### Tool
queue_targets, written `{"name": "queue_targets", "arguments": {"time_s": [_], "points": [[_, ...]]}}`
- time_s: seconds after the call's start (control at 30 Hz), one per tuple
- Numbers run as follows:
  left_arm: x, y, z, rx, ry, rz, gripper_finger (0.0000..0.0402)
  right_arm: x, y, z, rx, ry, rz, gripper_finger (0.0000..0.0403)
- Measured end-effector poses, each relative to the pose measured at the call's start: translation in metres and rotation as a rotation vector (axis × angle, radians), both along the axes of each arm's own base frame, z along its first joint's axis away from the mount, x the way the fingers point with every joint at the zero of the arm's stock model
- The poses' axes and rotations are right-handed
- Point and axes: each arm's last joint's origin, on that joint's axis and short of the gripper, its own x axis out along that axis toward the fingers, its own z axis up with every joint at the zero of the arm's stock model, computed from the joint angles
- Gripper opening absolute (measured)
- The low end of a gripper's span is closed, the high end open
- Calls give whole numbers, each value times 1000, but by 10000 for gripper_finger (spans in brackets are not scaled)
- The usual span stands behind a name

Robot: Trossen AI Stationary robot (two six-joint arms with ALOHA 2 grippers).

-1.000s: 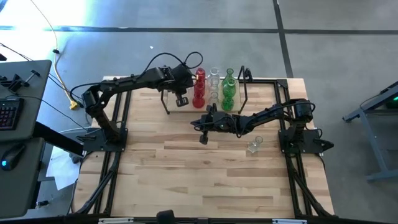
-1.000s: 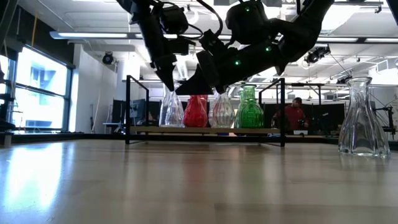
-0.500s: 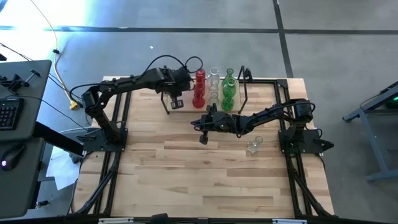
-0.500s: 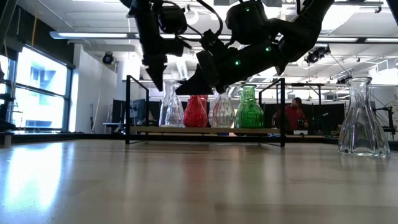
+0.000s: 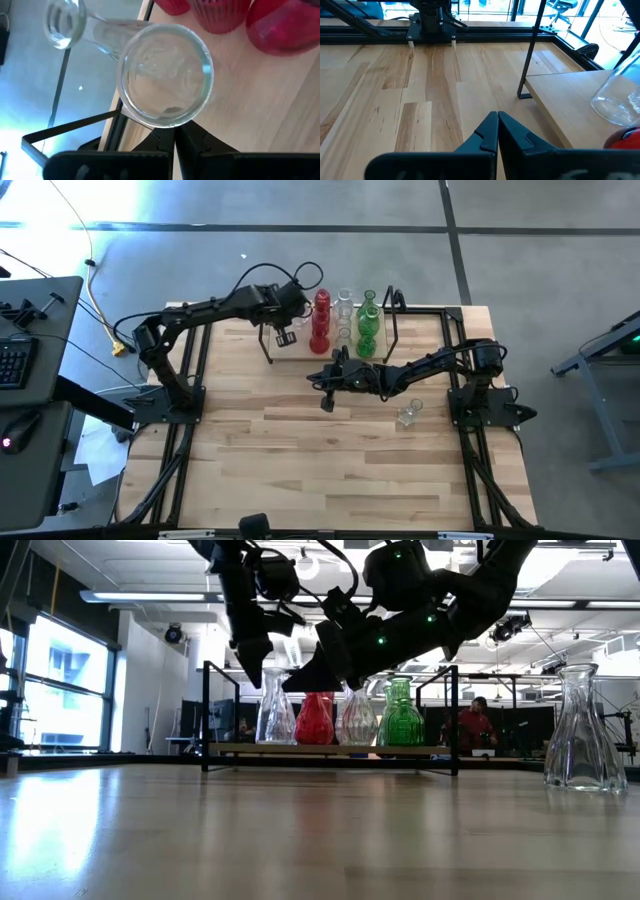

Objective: Sort vases onto shelf
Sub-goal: Put the bottom transparent vase aligned with the other transparent vase on the shelf

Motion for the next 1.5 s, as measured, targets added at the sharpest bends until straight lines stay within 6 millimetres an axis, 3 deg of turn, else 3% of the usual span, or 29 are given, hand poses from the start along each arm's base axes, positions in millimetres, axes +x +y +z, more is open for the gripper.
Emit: {"name": "queue_targets", "arguments": {"time_s": [0.67,0.9,1.13,1.5], "points": [[-2,-3,4,-16,-17,-4,0,0,0,-1,-2,10,1,0],[0,-23,13,-228,-156,-98,0,0,0,-1,-2,12,1,0],[13,-24,-2,-155,-267,-86,0,0,0,-1,0,12,0,0],[8,-13,-8,-61,-247,-20,0,0,0,-1,-2,12,1,0]]}}
